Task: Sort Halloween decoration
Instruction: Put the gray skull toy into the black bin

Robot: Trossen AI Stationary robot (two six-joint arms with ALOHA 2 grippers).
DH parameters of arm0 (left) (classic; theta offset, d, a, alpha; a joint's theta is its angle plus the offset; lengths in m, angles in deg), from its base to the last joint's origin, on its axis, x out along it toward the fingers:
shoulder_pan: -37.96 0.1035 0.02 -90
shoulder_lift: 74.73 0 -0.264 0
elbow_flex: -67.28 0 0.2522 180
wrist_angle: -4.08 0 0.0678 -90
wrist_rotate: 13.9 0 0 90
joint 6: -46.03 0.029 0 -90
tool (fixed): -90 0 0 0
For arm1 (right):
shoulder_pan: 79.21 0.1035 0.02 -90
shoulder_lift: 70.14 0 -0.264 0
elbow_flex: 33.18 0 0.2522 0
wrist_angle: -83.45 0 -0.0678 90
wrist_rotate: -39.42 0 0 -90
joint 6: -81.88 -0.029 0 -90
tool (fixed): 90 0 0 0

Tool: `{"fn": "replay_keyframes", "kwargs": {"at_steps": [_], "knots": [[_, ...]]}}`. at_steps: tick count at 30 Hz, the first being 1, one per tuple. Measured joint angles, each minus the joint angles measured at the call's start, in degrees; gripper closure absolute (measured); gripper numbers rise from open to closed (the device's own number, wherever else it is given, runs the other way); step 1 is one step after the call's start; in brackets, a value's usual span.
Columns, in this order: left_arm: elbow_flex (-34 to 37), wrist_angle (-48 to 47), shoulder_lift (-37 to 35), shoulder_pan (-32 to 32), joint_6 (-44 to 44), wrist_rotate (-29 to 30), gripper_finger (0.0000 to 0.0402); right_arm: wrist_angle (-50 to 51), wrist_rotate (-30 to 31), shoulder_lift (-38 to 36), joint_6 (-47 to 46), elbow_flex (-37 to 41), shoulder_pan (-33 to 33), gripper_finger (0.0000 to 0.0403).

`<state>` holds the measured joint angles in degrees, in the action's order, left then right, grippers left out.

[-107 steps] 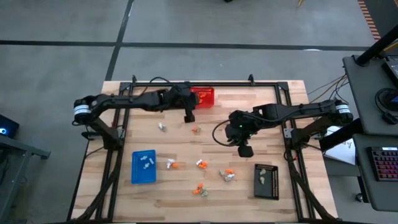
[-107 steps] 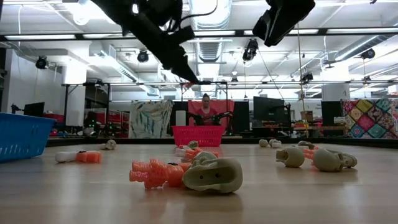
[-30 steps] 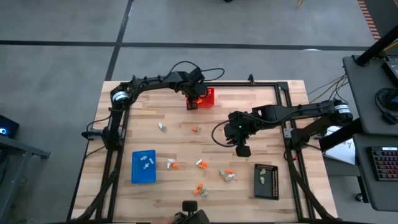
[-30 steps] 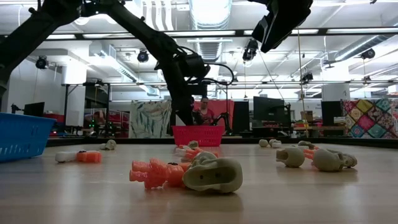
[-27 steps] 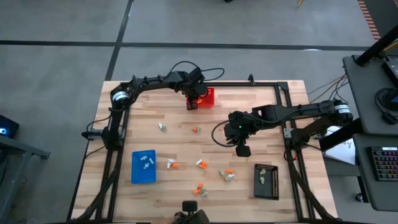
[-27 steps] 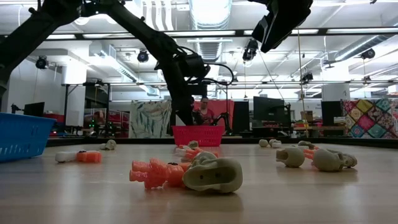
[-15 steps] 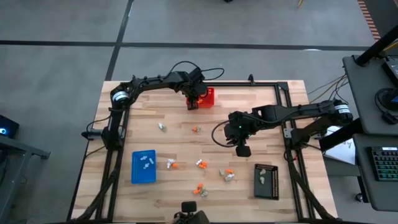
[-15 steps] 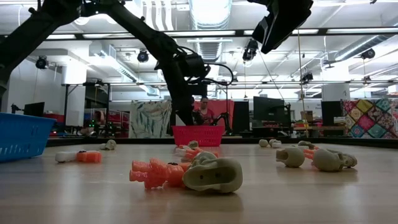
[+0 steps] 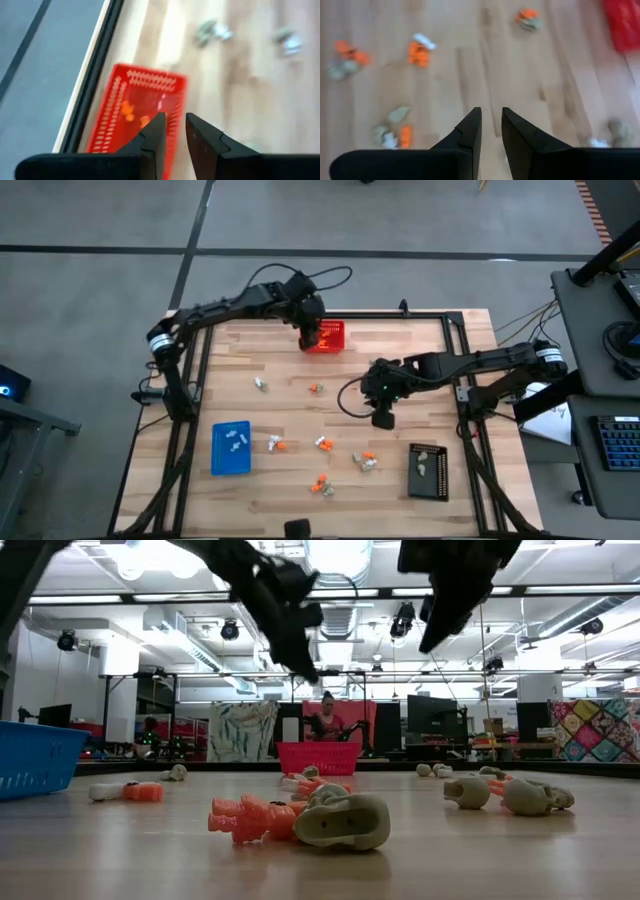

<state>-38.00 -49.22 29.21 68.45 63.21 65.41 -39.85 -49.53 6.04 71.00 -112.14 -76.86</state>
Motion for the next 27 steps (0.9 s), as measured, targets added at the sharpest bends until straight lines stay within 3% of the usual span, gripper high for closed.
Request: {"fn": "replay_keyframes", "kwargs": {"at_steps": [7,21,27], "knots": [[3.7,2.8,-10.2,-2.8,-3.7,-2.5,0.0348,0.0,2.1,0.0,-11.8,4.4,0.0,0.0339],[29.7,29.8,-30.2,-11.9,-11.6,-2.0,0.0348,2.0,2.3,0.0,-32.6,9.6,-0.7,0.0344],[35.6,35.8,-35.1,-12.1,-13.8,-1.7,0.0348,6.9,5.0,0.0,-40.0,11.1,-3.1,0.0344]]}}
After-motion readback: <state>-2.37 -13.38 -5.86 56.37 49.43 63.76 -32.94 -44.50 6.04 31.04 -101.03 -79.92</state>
